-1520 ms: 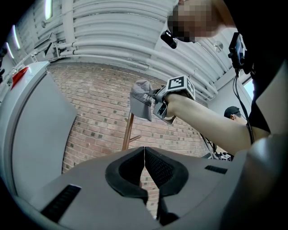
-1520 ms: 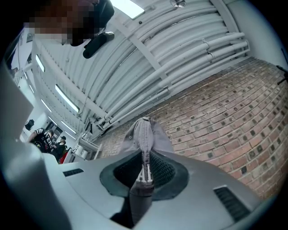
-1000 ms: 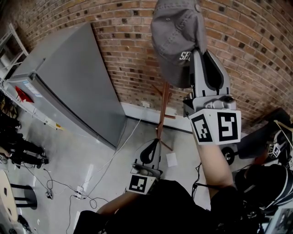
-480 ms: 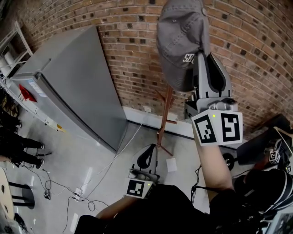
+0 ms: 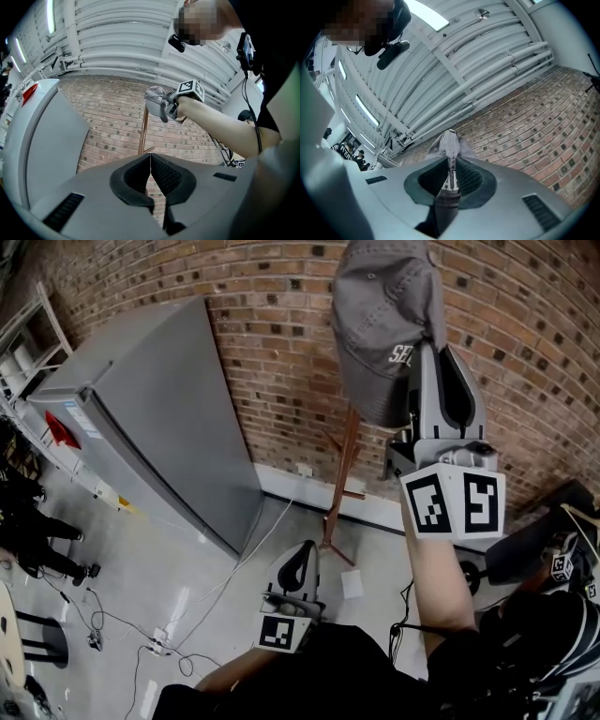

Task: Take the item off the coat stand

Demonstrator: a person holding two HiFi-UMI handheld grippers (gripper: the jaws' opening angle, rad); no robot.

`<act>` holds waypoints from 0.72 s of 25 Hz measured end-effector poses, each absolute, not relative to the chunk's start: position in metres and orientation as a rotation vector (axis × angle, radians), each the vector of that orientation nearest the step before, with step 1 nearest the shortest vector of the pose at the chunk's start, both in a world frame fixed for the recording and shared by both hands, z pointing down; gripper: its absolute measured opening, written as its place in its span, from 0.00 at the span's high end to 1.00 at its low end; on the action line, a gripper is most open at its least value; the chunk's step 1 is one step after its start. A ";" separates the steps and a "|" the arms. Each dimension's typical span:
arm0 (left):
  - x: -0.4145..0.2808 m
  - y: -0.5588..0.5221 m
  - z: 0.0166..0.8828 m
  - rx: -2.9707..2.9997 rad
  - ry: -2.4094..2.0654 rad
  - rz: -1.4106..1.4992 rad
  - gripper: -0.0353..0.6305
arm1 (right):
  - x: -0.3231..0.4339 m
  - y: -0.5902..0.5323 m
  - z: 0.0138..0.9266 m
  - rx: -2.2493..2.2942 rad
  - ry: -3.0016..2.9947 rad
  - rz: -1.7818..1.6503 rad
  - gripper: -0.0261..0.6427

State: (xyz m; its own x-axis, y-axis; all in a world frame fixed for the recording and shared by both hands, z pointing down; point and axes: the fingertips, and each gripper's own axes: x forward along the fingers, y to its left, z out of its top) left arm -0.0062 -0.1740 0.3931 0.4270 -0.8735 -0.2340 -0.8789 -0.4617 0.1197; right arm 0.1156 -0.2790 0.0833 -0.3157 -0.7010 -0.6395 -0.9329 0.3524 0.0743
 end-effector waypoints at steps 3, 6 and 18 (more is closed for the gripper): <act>-0.008 -0.175 0.394 -2.643 1.624 0.405 0.92 | 0.119 -0.278 0.078 -1.412 2.095 0.605 0.88; -0.007 -0.174 0.394 -2.650 1.624 0.403 0.92 | 0.121 -0.279 0.075 -1.407 2.087 0.609 0.88; -0.004 -0.173 0.396 -2.668 1.611 0.395 0.92 | 0.131 -0.259 0.075 -1.366 2.078 0.602 0.88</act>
State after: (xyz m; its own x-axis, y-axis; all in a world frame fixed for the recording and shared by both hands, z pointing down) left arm -0.0036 -0.1726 0.3957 0.4423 -0.8711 -0.2135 -0.8711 -0.4739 0.1286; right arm 0.1309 -0.2591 0.0749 -0.3114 -0.6662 -0.6776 -0.9252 0.3752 0.0563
